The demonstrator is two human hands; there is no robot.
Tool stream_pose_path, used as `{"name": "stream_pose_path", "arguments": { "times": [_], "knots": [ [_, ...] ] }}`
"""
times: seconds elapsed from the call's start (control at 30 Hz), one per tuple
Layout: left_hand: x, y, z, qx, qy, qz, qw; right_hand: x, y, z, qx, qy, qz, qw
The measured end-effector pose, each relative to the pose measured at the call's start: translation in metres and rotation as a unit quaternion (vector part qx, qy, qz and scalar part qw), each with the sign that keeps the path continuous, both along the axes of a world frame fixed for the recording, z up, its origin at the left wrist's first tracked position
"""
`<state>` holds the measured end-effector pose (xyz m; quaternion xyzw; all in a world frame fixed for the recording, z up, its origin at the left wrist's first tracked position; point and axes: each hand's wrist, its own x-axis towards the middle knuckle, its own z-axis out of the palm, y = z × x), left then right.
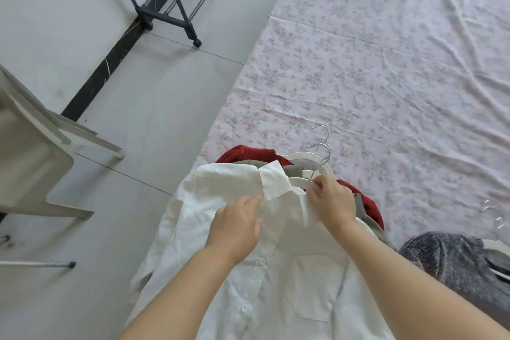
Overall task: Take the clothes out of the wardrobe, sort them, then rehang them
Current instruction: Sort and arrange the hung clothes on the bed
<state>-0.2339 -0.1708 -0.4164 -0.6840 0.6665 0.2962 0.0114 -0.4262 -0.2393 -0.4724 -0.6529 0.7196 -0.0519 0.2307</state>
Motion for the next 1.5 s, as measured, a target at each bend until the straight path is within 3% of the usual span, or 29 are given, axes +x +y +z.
{"name": "stream_pose_path", "arguments": {
  "times": [0.1, 0.27, 0.37, 0.47, 0.73, 1.17, 1.33, 1.5],
  "knots": [
    [-0.001, -0.002, 0.023, -0.016, 0.021, -0.006, 1.000, -0.001, 0.024, 0.031, -0.082, -0.085, 0.002, 0.993],
    [-0.008, 0.005, 0.071, -0.072, 0.059, -0.031, 0.995, 0.001, 0.079, 0.090, -0.155, -0.110, 0.056, 0.980],
    [-0.015, 0.014, 0.100, -0.180, 0.070, -0.093, 0.977, 0.006, 0.111, 0.132, -0.172, -0.134, 0.018, 0.976],
    [-0.017, 0.034, 0.122, -0.149, 0.088, -0.135, 0.976, 0.007, 0.138, 0.173, -0.183, -0.169, -0.018, 0.968],
    [-0.044, 0.081, 0.161, -0.211, 0.252, -0.173, 0.928, -0.014, 0.218, 0.240, -0.219, -0.204, -0.172, 0.938],
    [-0.133, 0.213, 0.214, -0.285, 0.278, -0.242, 0.885, -0.076, 0.394, 0.258, -0.345, -0.042, -0.250, 0.904],
    [-0.176, 0.299, 0.240, -0.284, 0.257, -0.282, 0.880, -0.109, 0.489, 0.278, -0.381, 0.034, -0.269, 0.884],
    [-0.221, 0.378, 0.261, -0.224, 0.270, -0.301, 0.887, -0.143, 0.573, 0.297, -0.400, 0.069, -0.302, 0.863]
  ]
}}
